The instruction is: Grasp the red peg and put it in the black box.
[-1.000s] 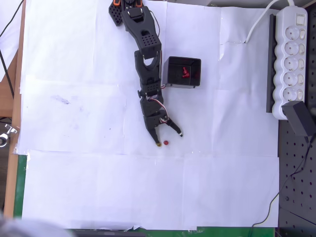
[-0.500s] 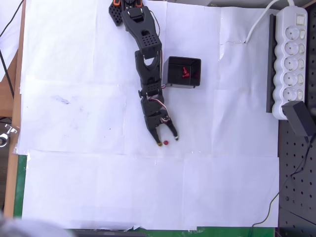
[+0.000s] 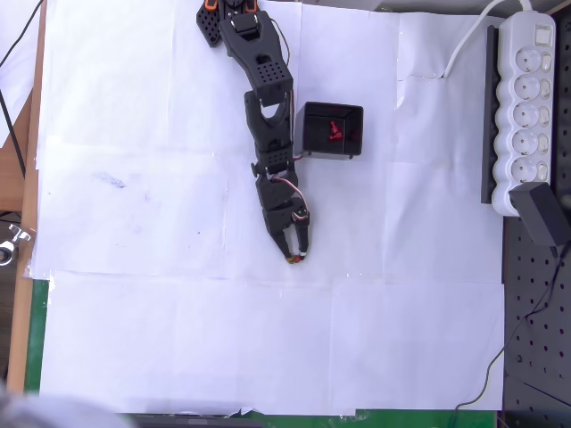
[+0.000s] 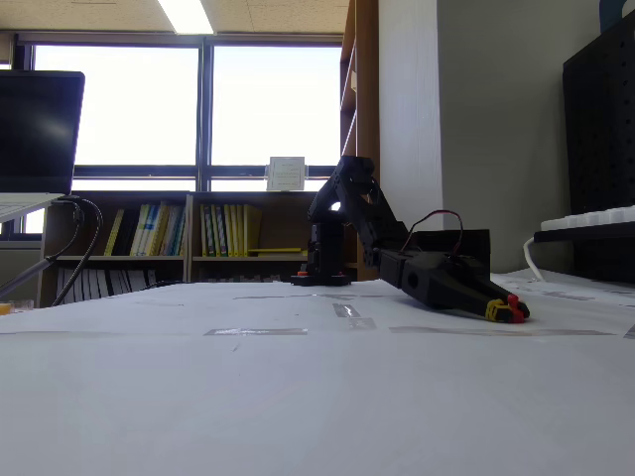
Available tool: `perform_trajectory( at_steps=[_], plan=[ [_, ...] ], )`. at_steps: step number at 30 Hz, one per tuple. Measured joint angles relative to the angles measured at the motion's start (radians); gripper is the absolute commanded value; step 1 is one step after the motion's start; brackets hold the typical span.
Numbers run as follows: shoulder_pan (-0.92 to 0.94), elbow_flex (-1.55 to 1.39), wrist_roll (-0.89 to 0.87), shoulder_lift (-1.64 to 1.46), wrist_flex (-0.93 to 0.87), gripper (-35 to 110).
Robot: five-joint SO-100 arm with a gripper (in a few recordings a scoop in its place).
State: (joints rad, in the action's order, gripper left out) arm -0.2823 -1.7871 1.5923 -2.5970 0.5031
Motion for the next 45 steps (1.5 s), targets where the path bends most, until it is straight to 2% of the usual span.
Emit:
perform_trajectory(
  at_steps=[6, 14, 20, 32, 39, 45],
  plan=[
    [0.026, -0.103, -0.080, 0.127, -0.472, 0],
    [0.051, -0.124, -0.141, 0.319, -0.899, 0],
    [0.008, -0.124, -0.236, 0.581, -1.305, 0],
    [-0.175, -0.107, -0.365, 1.034, -1.884, 0],
    [-0.268, 0.069, -0.430, 1.177, -1.996, 0],
    [-0.305, 0.124, -0.476, 1.204, -1.994, 0]
  ],
)
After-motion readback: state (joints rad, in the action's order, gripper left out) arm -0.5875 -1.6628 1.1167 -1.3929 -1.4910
